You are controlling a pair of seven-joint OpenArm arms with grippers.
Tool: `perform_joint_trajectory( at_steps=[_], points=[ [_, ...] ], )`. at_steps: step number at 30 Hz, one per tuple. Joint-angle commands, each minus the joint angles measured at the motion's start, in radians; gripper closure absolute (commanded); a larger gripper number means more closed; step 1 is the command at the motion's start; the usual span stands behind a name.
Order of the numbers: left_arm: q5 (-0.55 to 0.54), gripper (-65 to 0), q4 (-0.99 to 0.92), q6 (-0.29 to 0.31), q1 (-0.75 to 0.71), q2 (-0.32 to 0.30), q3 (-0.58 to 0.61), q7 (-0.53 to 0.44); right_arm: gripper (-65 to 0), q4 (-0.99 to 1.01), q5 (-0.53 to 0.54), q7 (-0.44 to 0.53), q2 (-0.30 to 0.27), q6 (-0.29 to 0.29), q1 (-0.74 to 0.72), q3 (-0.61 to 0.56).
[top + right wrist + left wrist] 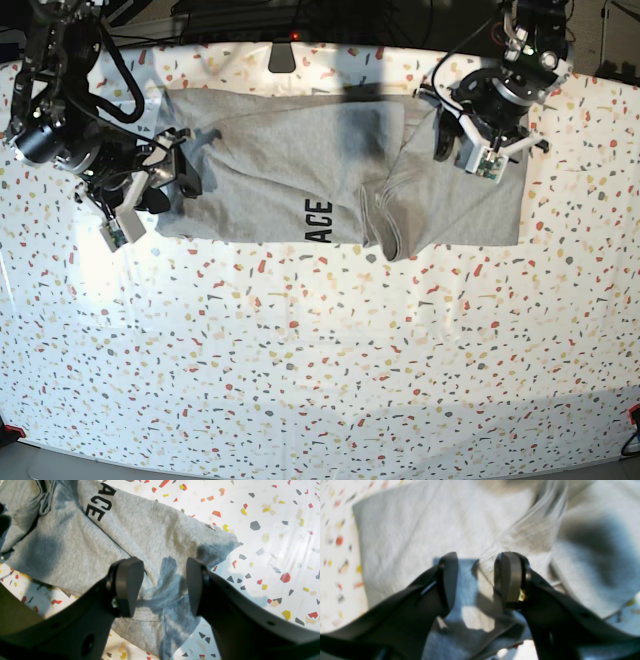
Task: Fold the T-shirt properly
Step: 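Release and reposition the left gripper at the folded shirt's side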
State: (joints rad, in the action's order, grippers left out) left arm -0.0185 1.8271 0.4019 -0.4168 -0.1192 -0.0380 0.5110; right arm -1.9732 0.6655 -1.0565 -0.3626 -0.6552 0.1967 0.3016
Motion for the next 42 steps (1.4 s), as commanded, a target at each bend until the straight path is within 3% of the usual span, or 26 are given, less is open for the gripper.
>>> perform_joint_trajectory(
  at_steps=[1, 4, 7, 13, 18, 23, 30, 36, 42],
  points=[
    [-0.009, -27.1, -0.002, 0.006, 0.002, -0.003, 0.0, -0.021, -31.7, -0.014, 0.019, 0.016, -0.011, -0.004, -0.011, 0.006],
    [-0.038, -27.1, -0.06, 0.018, 0.002, -0.003, 0.002, -0.042, -31.7, -0.014, 0.019, 0.017, -0.011, -0.004, -0.011, 0.006],
    [-0.13, -27.1, -0.08, 0.111, 0.001, -0.003, 0.017, -0.04, -31.7, -0.014, 0.019, 0.017, -0.011, -0.004, -0.011, 0.006],
    [-0.255, -27.1, -0.072, 0.185, 0.004, -0.003, 0.035, -0.04, -31.7, -0.014, 0.019, 0.019, -0.011, -0.004, -0.011, 0.006],
    [-0.383, -27.1, -0.07, 0.296, 0.004, -0.003, 0.035, -0.011, -31.7, -0.014, 0.019, 0.019, -0.011, -0.004, -0.011, 0.006],
    [-0.631, -27.0, -0.058, 0.296, 0.004, -0.004, 0.035, 0.072, -31.7, -0.014, 0.019, 0.019, -0.011, -0.003, -0.011, 0.006],
    [-0.924, -27.1, -0.003, 0.296, 0.054, -0.036, 0.03, 0.303, -31.7, -0.014, 0.017, 0.016, -0.011, -0.004, -0.011, 0.006],
    [-0.881, -27.1, 0.001, 0.296, 0.101, -0.125, -0.098, 0.243, -31.7, -0.011, -0.029, -0.031, -0.015, -0.002, -0.011, 0.006],
    [-0.762, -27.1, 0.001, 0.296, 0.098, -0.136, -0.288, 0.189, -31.7, 0.053, -0.025, -0.033, -0.032, 0.007, -0.013, 0.007]
  ],
)
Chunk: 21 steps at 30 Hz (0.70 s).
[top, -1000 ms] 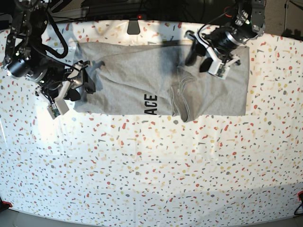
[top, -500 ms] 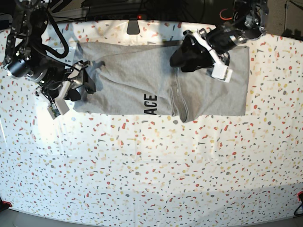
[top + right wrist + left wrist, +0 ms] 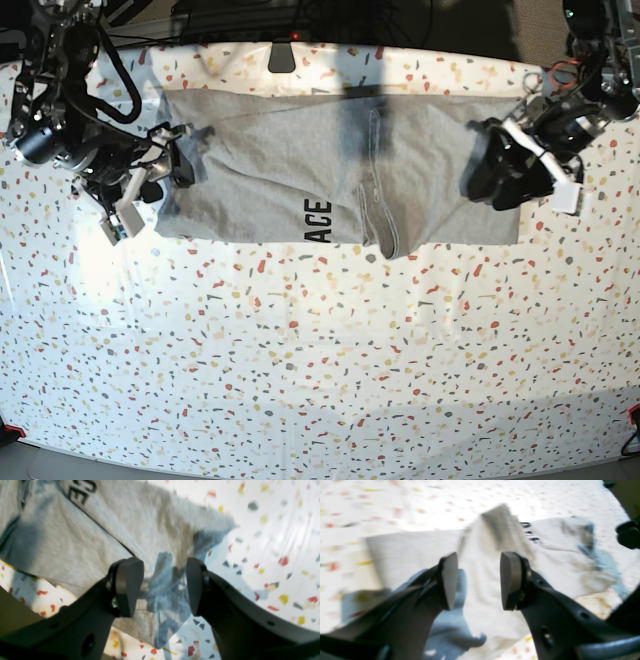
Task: Fold the T-shirt properly
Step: 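Release and reposition the left gripper at the folded shirt's side, then grasp both sides of the folded shirt with both grippers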
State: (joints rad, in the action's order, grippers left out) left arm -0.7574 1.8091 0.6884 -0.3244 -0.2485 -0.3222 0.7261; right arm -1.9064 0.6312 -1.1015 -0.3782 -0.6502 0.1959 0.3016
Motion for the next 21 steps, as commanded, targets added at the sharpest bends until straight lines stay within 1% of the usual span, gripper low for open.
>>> perform_joint_trajectory(
  at_steps=[1, 3, 7, 9, 13, 17, 19, 21],
  points=[
    [-0.007, -27.1, 0.019, 0.01, 0.006, -0.007, -0.024, -0.035, -31.7, 0.015, 0.009, 0.013, -0.025, 0.002, -0.015, 0.007],
    [0.045, -27.1, 0.019, 0.0, 0.006, -0.007, -0.055, -0.058, -31.7, 0.072, 0.013, 0.012, -0.047, 0.002, -0.024, 0.007],
    [0.201, -27.1, 0.019, -0.09, 0.006, -0.007, -0.077, -0.143, -31.7, 0.17, 0.063, -0.028, -0.098, 0.002, -0.062, 0.007],
    [0.251, -27.1, 0.019, -0.113, 0.006, -0.007, -0.077, -0.164, -31.7, 0.208, 0.077, -0.044, -0.114, 0.002, -0.081, 0.007],
    [0.271, -27.1, 0.019, -0.114, 0.006, -0.007, -0.077, -0.167, -31.7, 0.306, 0.095, -0.048, -0.124, -0.002, -0.117, 0.006],
    [0.268, -27.1, 0.019, -0.114, 0.006, -0.007, -0.077, -0.167, -31.7, 0.404, 0.118, -0.043, -0.122, -0.043, -0.142, 0.004],
    [0.267, -27.1, 0.019, -0.114, 0.006, -0.007, -0.077, -0.167, -31.7, 0.435, 0.142, -0.041, -0.122, -0.048, -0.147, -0.009],
    [0.268, -27.1, 0.019, -0.114, 0.006, -0.007, -0.077, -0.167, -31.7, 0.454, 0.143, -0.042, -0.114, -0.048, -0.148, -0.028]
  ],
)
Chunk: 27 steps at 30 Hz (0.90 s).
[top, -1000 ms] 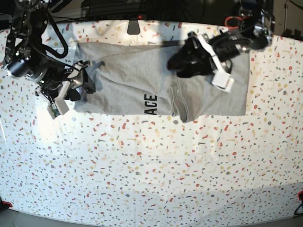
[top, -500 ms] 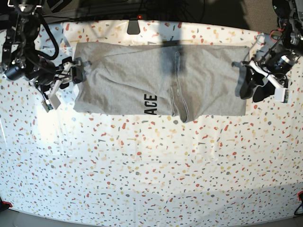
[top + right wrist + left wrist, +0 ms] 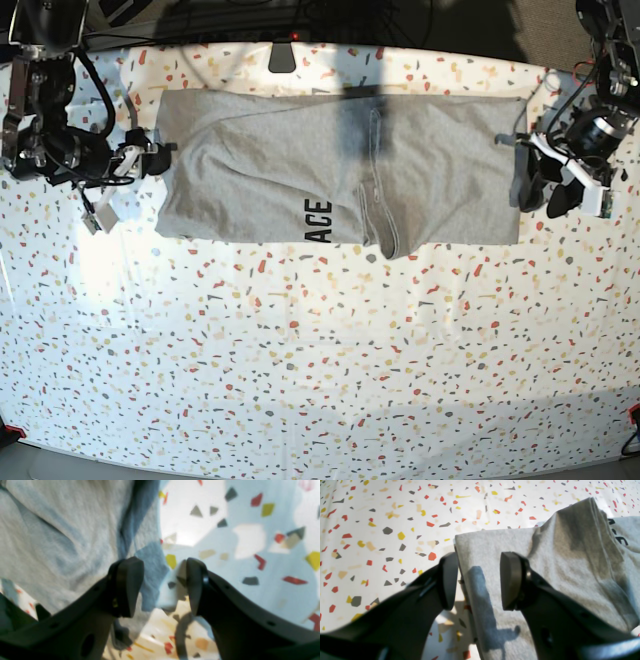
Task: Fold the T-shirt properly
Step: 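Grasp both sides of the folded shirt with both grippers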
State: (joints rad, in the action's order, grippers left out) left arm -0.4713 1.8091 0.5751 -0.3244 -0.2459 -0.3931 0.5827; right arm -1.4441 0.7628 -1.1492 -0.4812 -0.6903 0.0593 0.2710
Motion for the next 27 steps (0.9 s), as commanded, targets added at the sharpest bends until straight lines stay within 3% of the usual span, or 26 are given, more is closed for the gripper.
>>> perform_joint_trajectory(
  at_steps=[1, 18, 21, 24, 27],
  points=[
    [-0.018, -27.1, 0.019, 0.0, 0.006, -0.01, -0.006, -0.024, -31.7, -0.003, 0.011, 0.005, -0.005, -0.008, -0.012, -0.007],
    [-0.014, -27.1, 0.019, 0.0, 0.006, -0.01, -0.006, -0.023, -31.3, -0.002, 0.132, -0.063, 0.073, -0.008, -0.012, -0.09],
    [-0.015, -27.1, 0.019, 0.0, 0.006, -0.01, -0.006, -0.023, -20.7, -0.002, 0.131, -0.062, 0.074, -0.008, -0.012, -0.09],
    [-0.015, -27.1, 0.019, 0.0, 0.006, -0.01, -0.006, -0.023, -2.1, -0.002, 0.131, -0.04, 0.074, -0.008, -0.012, -0.09],
    [-0.014, -27.1, 0.019, 0.0, 0.005, -0.01, -0.006, -0.021, 0.0, -0.002, 0.116, 0.047, 0.073, -0.008, -0.012, -0.088]
  ],
)
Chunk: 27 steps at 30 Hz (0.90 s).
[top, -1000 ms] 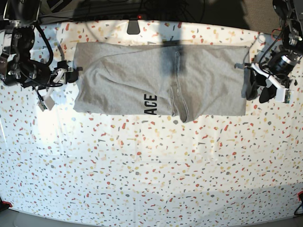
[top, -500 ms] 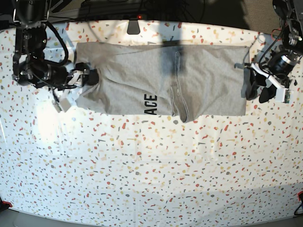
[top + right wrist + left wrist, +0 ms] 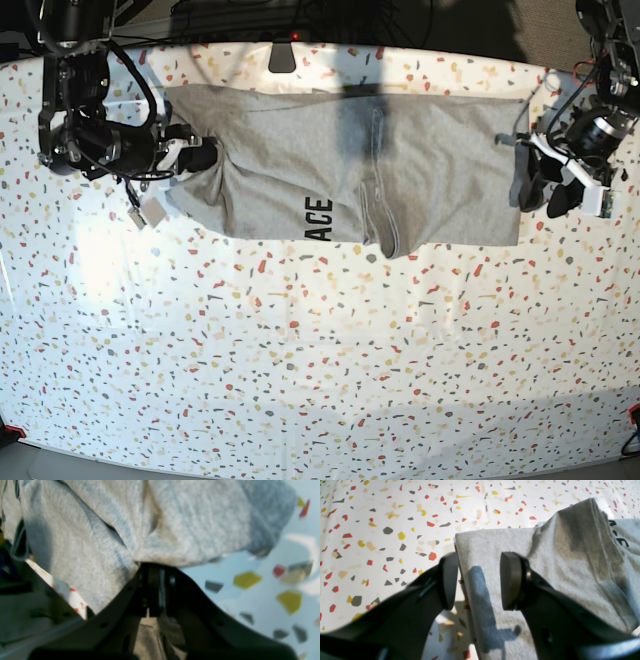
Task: Fold the T-shirt properly
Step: 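Grasp both sides of the folded shirt with both grippers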
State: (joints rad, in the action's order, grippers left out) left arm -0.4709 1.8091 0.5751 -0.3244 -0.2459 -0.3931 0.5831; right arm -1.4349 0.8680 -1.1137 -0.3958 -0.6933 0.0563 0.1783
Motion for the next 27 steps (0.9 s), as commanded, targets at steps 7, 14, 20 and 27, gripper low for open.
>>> perform_joint_trajectory(
  at_steps=[7, 14, 20, 27],
  points=[
    [0.061, -27.0, 0.019, 0.0, 0.006, -0.01, -0.006, 0.007, 0.0, -0.03, -0.003, 0.058, -0.081, -0.005, -0.012, 0.005],
    [0.063, -27.1, 0.016, 0.0, 0.006, -0.01, -0.006, 0.014, 0.0, -0.072, 0.008, 0.057, -0.19, -0.005, -0.011, 0.005],
    [0.068, -27.0, 0.0, 0.0, 0.006, -0.01, -0.006, 0.005, 0.0, -0.168, 0.079, -0.015, -0.193, -0.005, -0.005, 0.005],
    [0.184, -27.0, -0.186, 0.001, 0.006, -0.01, -0.006, -0.142, 0.0, -0.351, 0.135, -0.1, -0.028, -0.005, -0.003, 0.004]
  ],
)
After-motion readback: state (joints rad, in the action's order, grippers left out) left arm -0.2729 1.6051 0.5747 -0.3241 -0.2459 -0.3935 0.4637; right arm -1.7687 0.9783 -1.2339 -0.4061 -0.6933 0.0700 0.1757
